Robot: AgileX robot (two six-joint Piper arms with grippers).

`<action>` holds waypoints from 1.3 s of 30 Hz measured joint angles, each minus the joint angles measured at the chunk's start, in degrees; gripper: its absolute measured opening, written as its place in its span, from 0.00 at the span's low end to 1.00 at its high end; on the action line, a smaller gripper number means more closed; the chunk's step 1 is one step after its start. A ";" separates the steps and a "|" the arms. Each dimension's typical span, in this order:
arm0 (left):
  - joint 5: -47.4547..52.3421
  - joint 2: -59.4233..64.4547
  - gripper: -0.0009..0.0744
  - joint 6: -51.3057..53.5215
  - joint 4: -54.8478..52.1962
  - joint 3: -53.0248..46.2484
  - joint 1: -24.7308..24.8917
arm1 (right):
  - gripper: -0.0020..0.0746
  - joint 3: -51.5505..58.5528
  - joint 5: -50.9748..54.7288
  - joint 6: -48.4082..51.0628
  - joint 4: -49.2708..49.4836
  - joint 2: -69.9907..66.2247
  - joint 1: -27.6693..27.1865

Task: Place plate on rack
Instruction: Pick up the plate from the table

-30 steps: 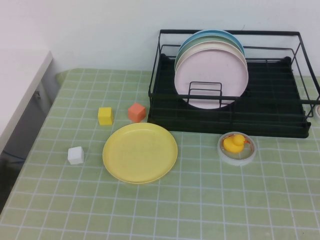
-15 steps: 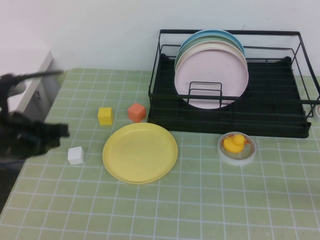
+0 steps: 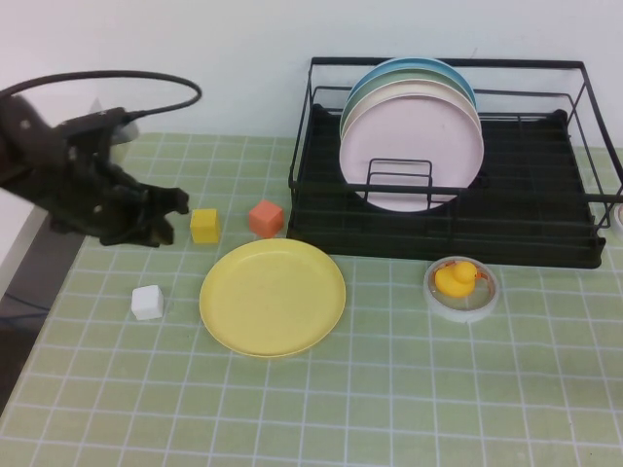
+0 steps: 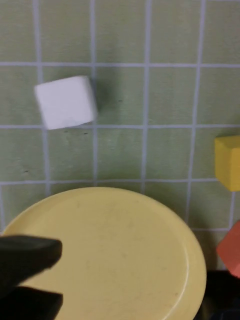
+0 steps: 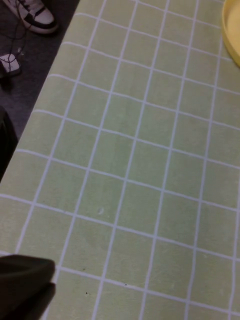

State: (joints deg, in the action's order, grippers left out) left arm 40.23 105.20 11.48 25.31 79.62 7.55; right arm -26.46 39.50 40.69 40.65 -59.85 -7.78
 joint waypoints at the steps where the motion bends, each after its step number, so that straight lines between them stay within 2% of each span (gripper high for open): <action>1: 0.46 1.86 0.17 0.31 0.00 1.86 0.00 | 0.02 0.00 0.00 0.24 0.12 0.00 0.00; 4: 0.76 6.94 0.38 0.86 0.00 6.57 0.14 | 0.02 0.00 0.00 0.60 0.24 0.00 0.00; 6: 1.27 10.18 0.45 1.27 0.00 9.66 0.50 | 0.02 0.00 0.00 0.82 0.24 0.00 0.00; 9: 3.39 15.00 0.49 1.74 -0.12 13.53 1.22 | 0.02 0.00 0.00 0.79 0.24 0.00 0.00; 13: 5.39 19.02 0.50 1.74 -0.12 16.87 1.88 | 0.02 0.00 0.00 2.13 0.37 0.00 0.00; 16: 6.51 20.20 0.50 1.74 -0.23 17.54 2.22 | 0.02 0.00 -0.21 5.74 3.98 -0.32 0.00; 19: 7.93 20.21 0.45 0.90 -0.99 17.64 2.31 | 0.02 -0.26 -0.44 13.14 12.81 -3.05 0.00; 21: 8.48 20.10 0.34 -0.49 -3.03 17.63 2.31 | 0.02 -1.45 -0.16 18.48 20.11 -7.02 0.00; 23: 8.96 19.53 0.18 -2.25 -5.63 17.63 2.31 | 0.02 -3.25 0.23 22.56 25.63 -11.68 0.90; 26: 9.25 17.65 0.06 -3.84 -8.02 17.63 2.31 | 0.02 -7.78 0.10 25.15 30.43 -20.44 4.75; 33: 11.31 8.39 0.02 -4.93 -8.69 17.63 2.31 | 0.02 -21.48 -3.02 25.38 35.11 -37.05 19.88; 39: 11.96 -4.26 0.01 -5.81 -10.05 14.61 2.31 | 0.03 -33.13 -7.82 23.19 36.39 -48.29 27.80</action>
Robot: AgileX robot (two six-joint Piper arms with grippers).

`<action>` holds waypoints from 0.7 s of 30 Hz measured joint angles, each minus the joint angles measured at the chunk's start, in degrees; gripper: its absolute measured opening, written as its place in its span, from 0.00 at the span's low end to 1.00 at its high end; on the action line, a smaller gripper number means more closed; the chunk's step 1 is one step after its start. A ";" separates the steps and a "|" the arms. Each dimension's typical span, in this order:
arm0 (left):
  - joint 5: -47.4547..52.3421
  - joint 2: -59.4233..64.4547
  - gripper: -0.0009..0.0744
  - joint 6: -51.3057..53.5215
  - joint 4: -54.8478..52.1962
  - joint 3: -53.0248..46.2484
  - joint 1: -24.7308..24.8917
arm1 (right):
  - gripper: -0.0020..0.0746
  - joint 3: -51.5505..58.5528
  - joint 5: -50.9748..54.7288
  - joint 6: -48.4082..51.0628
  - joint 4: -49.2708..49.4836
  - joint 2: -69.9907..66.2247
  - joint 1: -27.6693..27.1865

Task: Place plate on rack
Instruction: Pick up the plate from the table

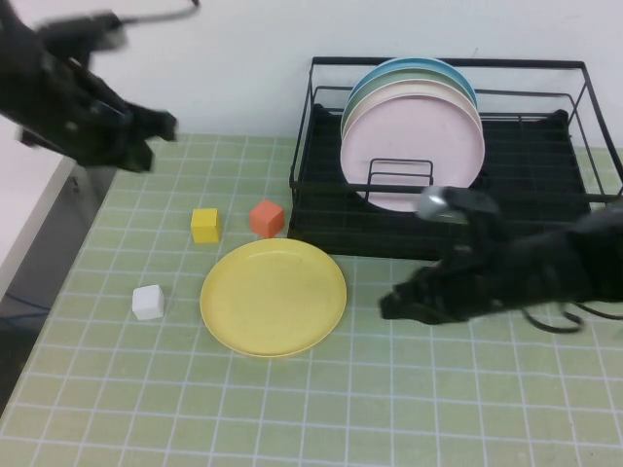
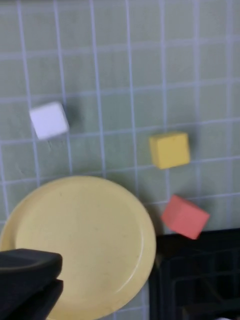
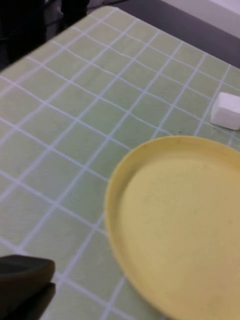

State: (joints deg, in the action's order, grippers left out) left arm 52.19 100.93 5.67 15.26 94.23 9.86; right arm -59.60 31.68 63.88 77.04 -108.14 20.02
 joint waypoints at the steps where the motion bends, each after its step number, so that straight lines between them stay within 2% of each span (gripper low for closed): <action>1: -0.33 -2.66 0.01 -0.54 -1.14 -1.27 0.00 | 0.03 -1.73 -0.47 -0.13 0.26 -1.62 0.65; 6: -0.92 -15.20 0.01 -5.67 -8.89 -8.83 0.00 | 0.04 -8.95 -1.04 -4.52 0.93 -8.21 1.41; 9: -1.31 -22.81 0.01 -7.68 -11.67 -14.35 0.00 | 0.14 -12.52 -1.04 -7.84 1.06 -12.31 1.41; 15: -5.17 -36.82 0.01 -10.60 -12.95 -27.34 0.00 | 0.42 -18.12 2.09 -13.11 2.71 -18.43 1.41; 21: -6.40 -46.07 0.01 -14.79 -12.82 -36.69 0.00 | 0.48 -19.45 2.73 -14.97 6.44 -21.70 1.41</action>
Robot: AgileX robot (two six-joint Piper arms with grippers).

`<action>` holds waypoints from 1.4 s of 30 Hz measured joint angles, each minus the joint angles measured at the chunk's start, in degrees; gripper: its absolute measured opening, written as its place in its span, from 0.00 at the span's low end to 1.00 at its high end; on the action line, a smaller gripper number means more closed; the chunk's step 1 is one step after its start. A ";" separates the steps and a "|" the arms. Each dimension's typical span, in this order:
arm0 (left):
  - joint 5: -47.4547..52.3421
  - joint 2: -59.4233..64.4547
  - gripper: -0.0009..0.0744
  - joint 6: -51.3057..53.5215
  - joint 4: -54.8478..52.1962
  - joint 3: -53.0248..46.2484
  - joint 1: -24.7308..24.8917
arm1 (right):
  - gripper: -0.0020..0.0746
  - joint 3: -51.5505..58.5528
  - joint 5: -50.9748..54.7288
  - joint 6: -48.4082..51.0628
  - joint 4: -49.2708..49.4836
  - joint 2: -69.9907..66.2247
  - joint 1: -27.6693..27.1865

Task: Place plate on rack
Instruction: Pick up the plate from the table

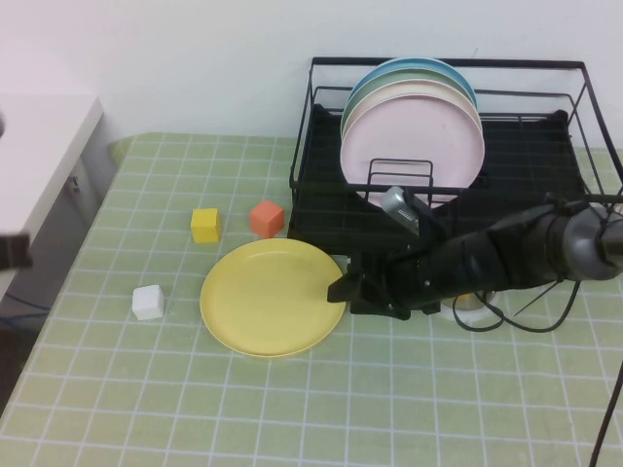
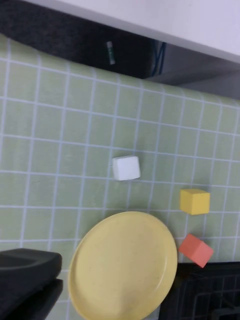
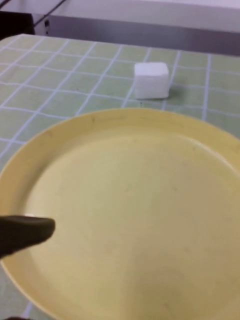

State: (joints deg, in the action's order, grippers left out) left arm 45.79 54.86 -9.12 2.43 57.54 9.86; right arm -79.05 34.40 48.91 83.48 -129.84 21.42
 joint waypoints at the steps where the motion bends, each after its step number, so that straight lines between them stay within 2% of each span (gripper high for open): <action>1: -0.12 -1.24 0.01 -0.38 0.22 -1.15 0.00 | 0.48 0.00 -0.43 -0.03 0.35 -0.37 0.00; 10: -0.12 -7.17 0.01 -1.31 0.47 -4.26 0.00 | 0.47 -1.18 -2.35 0.51 4.21 -3.76 0.00; 29: 1.04 -7.26 0.01 -1.34 2.19 -4.31 0.00 | 0.42 -5.76 -0.50 0.43 5.86 -8.28 0.12; 32: 1.18 -7.26 0.01 -1.34 2.92 -4.31 0.00 | 0.35 -5.85 -0.74 0.43 5.86 -8.57 0.12; 37: 1.53 -7.26 0.01 -1.34 6.38 -4.31 0.00 | 0.10 -6.13 -1.09 0.43 5.86 -8.87 0.34; 42: 1.66 -7.26 0.01 -1.34 11.70 -4.31 0.00 | 0.05 -6.13 1.27 0.55 5.29 -8.96 0.34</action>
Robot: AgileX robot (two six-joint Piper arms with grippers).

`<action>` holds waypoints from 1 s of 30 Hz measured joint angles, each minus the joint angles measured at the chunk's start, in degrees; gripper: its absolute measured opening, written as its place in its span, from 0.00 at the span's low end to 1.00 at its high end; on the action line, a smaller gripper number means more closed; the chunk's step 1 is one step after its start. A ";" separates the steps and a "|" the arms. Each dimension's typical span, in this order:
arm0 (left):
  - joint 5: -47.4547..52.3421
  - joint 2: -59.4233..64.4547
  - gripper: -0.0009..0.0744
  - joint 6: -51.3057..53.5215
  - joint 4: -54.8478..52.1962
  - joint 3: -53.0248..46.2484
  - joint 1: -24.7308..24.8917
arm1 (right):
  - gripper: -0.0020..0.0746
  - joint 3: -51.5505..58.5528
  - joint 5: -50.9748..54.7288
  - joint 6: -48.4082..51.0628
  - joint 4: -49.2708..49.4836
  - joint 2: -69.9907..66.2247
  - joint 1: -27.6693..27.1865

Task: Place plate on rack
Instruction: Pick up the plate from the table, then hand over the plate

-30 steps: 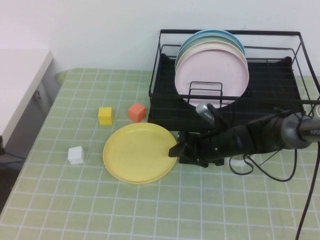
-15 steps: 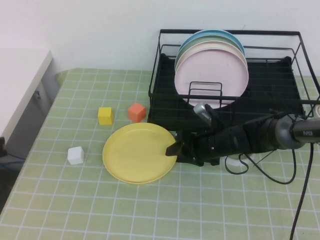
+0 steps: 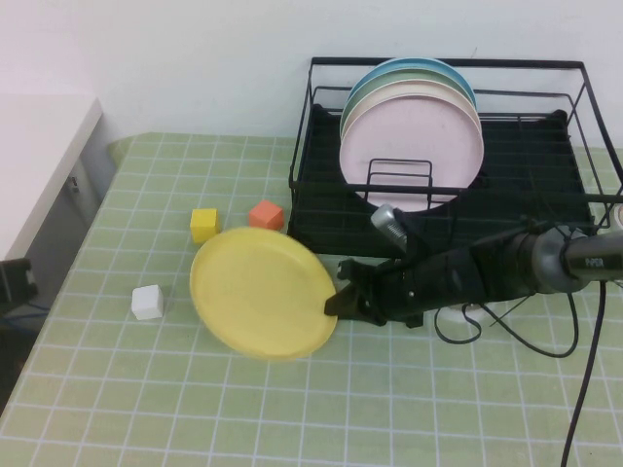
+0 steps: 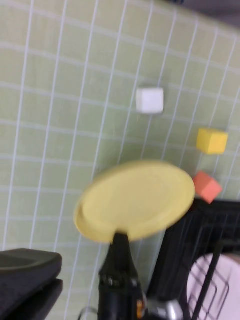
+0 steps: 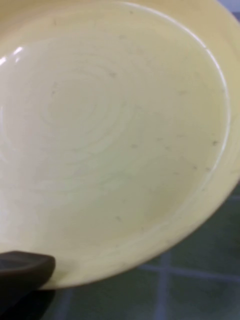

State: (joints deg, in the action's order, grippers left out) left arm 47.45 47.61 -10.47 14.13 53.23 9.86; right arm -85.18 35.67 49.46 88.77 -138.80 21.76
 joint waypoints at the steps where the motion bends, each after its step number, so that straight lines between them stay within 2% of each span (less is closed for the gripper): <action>1: 0.00 0.00 0.01 0.00 1.00 0.00 0.00 | 0.04 0.00 0.77 0.00 -0.95 0.00 0.10; 5: 0.13 0.00 0.02 0.47 4.96 0.00 0.00 | 0.04 0.35 2.04 -1.52 -9.74 2.63 1.38; 8: 0.13 0.00 0.10 1.37 7.17 0.00 0.00 | 0.04 0.72 2.94 -3.56 -20.23 7.61 3.58; 10: 0.13 0.40 0.24 1.52 8.80 0.00 0.00 | 0.04 1.27 3.18 -4.35 -24.97 11.81 5.22; 15: 0.51 2.26 0.67 1.52 13.70 0.00 0.00 | 0.04 2.08 4.06 -4.72 -32.11 23.64 8.24; 17: 0.79 3.04 0.76 1.52 14.37 0.00 0.00 | 0.04 2.08 4.20 -4.76 -33.52 27.80 8.82; 21: 0.92 4.20 0.81 2.83 14.47 0.00 0.00 | 0.04 2.08 4.55 -5.15 -35.10 33.37 8.82; 30: -0.66 4.52 0.82 4.71 14.47 -0.09 0.00 | 0.04 2.21 8.10 -7.26 -36.16 37.88 8.82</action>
State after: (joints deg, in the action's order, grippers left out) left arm 46.79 52.12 -5.76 28.60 53.14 9.86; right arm -82.96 43.78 42.21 52.61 -100.92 30.58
